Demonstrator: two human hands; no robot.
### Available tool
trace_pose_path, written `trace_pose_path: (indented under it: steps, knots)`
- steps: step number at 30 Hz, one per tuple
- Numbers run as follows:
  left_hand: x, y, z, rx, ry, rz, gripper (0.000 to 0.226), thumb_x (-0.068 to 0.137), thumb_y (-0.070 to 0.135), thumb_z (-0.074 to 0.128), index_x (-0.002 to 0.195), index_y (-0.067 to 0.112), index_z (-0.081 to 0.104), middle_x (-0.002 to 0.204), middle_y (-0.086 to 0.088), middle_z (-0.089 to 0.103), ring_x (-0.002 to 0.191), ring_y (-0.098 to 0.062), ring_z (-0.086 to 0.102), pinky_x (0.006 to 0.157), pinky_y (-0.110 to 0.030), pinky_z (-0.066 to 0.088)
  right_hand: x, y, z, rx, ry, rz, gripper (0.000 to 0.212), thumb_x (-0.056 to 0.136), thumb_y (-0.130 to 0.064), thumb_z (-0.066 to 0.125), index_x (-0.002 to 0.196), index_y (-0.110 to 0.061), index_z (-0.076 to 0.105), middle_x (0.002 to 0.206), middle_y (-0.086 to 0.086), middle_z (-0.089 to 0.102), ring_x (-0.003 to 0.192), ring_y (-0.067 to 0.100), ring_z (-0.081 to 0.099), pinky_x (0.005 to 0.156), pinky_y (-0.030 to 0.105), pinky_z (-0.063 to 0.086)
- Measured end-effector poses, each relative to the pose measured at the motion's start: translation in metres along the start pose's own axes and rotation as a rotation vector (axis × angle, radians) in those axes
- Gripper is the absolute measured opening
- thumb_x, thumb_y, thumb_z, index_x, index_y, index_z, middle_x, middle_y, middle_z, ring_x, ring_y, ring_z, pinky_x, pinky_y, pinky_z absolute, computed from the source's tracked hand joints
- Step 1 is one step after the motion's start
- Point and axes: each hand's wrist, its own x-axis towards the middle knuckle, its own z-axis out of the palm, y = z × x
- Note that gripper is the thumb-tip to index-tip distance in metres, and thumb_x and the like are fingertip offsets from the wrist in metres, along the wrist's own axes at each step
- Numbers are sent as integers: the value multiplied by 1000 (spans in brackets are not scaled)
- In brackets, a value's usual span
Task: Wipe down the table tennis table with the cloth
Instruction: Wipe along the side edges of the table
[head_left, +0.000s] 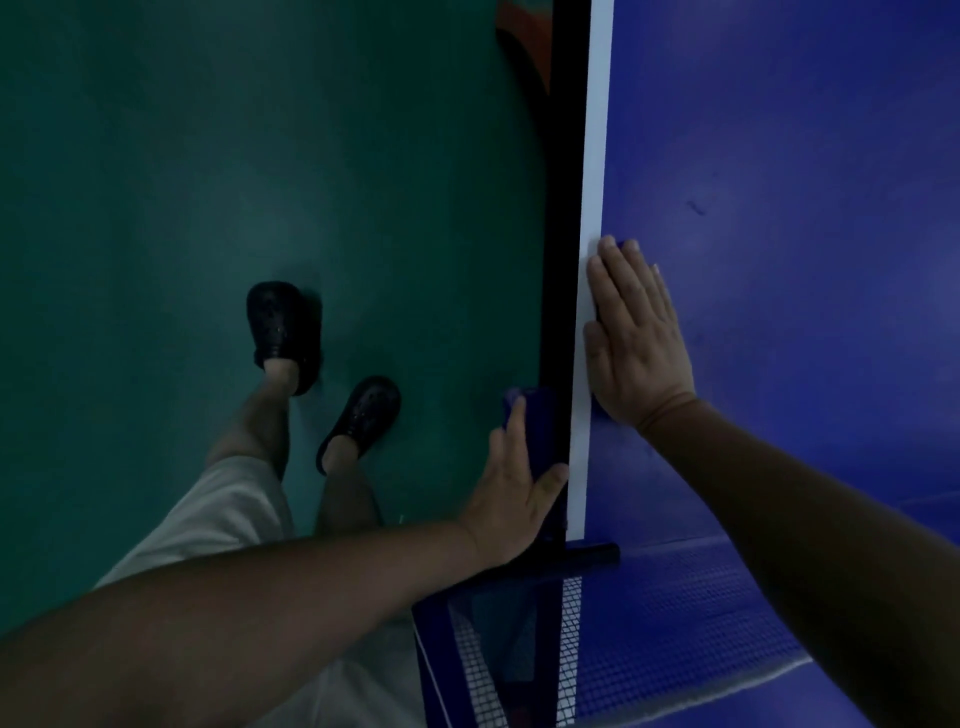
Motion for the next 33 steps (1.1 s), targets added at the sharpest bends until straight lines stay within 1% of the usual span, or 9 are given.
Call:
trace_pose_path:
  steps: [3, 5, 7, 9, 14, 18, 23, 29, 33]
  knots:
    - [15, 13, -10, -33, -37, -21, 82, 100, 54, 41, 144, 44, -28, 166, 0, -11, 148, -8, -1, 115, -24, -2, -1, -1, 1, -3, 2, 2, 56, 105, -21, 34, 157, -2, 27, 165, 13, 21, 154, 32, 16, 126, 49, 15]
    - [39, 35, -22, -47, 83, 46, 84, 102, 46, 47, 154, 35, -18, 161, -7, 7, 148, -18, 15, 121, -31, 11, -1, 0, 1, -13, 4, -4, 55, 105, -21, 34, 156, -2, 27, 165, 14, 22, 154, 33, 17, 125, 50, 16]
    - [70, 58, -40, -47, 238, 129, 84, 101, 43, 51, 159, 25, -8, 152, -13, 20, 138, -24, 31, 117, -36, 24, 0, -1, 1, -20, 3, -6, 55, 105, -21, 35, 155, 0, 29, 163, 17, 24, 153, 35, 20, 125, 52, 17]
    - [96, 74, -58, -24, 278, 196, 84, 101, 40, 53, 160, 20, -3, 147, -18, 25, 130, -26, 37, 112, -34, 28, 0, -3, -1, -24, -3, 3, 54, 105, -20, 37, 154, 1, 30, 162, 20, 27, 151, 38, 22, 124, 54, 19]
    - [82, 56, -53, 2, 184, 185, 85, 102, 42, 51, 157, 31, -13, 152, -12, 20, 136, -23, 32, 116, -35, 25, 5, -6, -15, 12, -75, 9, 55, 103, -23, 38, 152, 2, 33, 161, 19, 27, 150, 39, 23, 123, 54, 21]
    - [34, 30, -25, -39, 34, 91, 85, 102, 45, 48, 150, 43, -22, 152, -3, 15, 138, -25, 32, 118, -33, 24, 21, 2, -30, -25, -97, -32, 51, 101, -26, 47, 143, 2, 49, 155, 18, 41, 145, 39, 34, 120, 48, 28]
    - [83, 73, -56, -77, 128, 88, 85, 102, 46, 48, 156, 32, -16, 155, -13, 14, 142, -27, 25, 119, -36, 17, 95, 21, -38, -59, -46, -43, 43, 103, -21, 52, 136, 7, 54, 148, 28, 44, 138, 47, 39, 119, 53, 28]
    - [159, 125, -115, -9, 218, 187, 79, 105, 43, 42, 158, 22, -14, 158, -14, 13, 142, -18, 20, 122, -39, 14, 194, 38, -36, -89, -17, 80, 53, 106, -29, 33, 153, -3, 36, 162, 16, 28, 152, 34, 21, 126, 34, 6]
    - [141, 120, -105, -13, 212, 160, 81, 104, 45, 43, 158, 23, -12, 153, -15, 20, 139, -27, 30, 118, -35, 21, 199, 39, -27, -40, 37, 77, 49, 106, -19, 36, 153, -2, 36, 162, 15, 30, 152, 35, 22, 126, 44, 13]
